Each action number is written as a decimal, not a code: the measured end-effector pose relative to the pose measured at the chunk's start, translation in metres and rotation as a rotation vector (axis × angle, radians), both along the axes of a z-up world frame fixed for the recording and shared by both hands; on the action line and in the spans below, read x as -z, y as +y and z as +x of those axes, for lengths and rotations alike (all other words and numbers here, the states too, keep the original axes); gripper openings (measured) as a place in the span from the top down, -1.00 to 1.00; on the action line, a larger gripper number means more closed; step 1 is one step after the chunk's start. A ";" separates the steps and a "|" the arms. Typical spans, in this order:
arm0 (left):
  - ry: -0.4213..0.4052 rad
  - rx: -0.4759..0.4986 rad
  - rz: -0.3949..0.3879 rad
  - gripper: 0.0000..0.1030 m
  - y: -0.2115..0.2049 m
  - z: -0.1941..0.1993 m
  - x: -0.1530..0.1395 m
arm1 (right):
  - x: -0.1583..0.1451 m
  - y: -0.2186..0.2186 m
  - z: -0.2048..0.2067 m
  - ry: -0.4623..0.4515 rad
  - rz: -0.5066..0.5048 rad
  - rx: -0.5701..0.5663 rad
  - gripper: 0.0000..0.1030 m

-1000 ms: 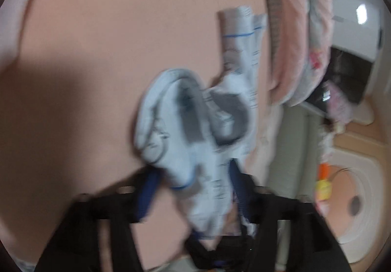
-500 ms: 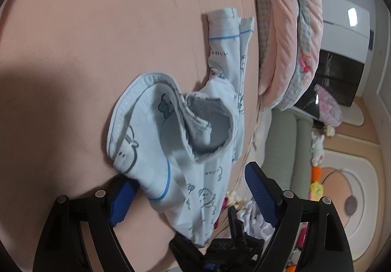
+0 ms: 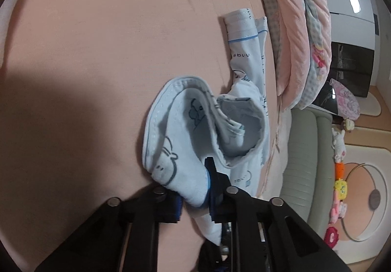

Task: Fold clothes

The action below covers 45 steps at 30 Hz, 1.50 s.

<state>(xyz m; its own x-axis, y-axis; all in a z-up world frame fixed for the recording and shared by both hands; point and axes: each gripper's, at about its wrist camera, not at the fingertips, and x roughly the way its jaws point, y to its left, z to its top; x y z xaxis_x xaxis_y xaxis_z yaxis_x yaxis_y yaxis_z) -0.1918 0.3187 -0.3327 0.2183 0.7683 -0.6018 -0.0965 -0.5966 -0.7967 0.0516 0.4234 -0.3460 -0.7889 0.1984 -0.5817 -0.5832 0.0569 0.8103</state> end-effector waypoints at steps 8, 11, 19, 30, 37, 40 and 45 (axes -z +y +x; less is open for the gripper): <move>0.306 0.121 -0.122 0.84 0.014 0.023 -0.033 | -0.014 -0.001 -0.006 -0.082 0.087 -0.056 1.00; 0.365 0.156 -0.155 0.84 0.008 0.032 -0.041 | -0.023 -0.001 -0.009 -0.125 0.097 -0.071 1.00; 0.307 0.109 -0.136 0.84 -0.036 0.033 -0.045 | -0.050 -0.014 -0.020 -0.171 0.162 -0.155 0.95; 0.371 0.095 -0.146 0.84 -0.053 0.041 -0.072 | -0.056 -0.031 -0.022 -0.242 0.183 -0.239 0.95; 0.507 0.144 -0.208 0.84 -0.049 0.054 -0.088 | -0.060 -0.040 -0.023 -0.265 0.199 -0.266 0.95; 0.504 0.136 -0.219 0.84 -0.055 0.052 -0.088 | -0.063 -0.045 -0.027 -0.290 0.218 -0.285 0.95; 0.527 0.122 -0.296 0.84 -0.064 0.054 -0.089 | -0.066 -0.057 -0.036 -0.345 0.253 -0.349 0.95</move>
